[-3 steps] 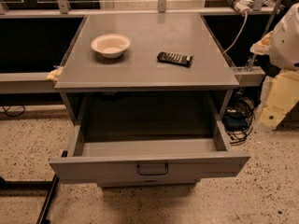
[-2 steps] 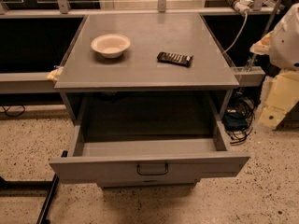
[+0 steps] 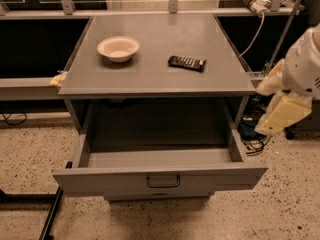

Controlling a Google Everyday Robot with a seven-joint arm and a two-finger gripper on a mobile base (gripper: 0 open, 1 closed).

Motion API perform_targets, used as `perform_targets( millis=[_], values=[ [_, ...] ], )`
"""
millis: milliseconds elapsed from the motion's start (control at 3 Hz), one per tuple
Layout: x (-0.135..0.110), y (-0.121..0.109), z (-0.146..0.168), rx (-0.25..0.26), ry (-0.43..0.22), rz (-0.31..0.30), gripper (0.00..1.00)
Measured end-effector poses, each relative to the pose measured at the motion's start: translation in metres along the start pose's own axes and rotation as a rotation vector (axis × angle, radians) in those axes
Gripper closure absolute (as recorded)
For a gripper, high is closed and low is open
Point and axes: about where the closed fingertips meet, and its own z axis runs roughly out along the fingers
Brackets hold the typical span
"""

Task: Close top drawer

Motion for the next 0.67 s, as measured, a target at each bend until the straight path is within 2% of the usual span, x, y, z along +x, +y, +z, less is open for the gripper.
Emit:
perform_targets(
  millis=[333,667],
  values=[
    [0.0058,0.0150,0.0473,-0.043,-0.061,0.026,0.65],
    [0.0065,0.0167,0.0529,-0.042,-0.065,0.031,0.90]
  ],
)
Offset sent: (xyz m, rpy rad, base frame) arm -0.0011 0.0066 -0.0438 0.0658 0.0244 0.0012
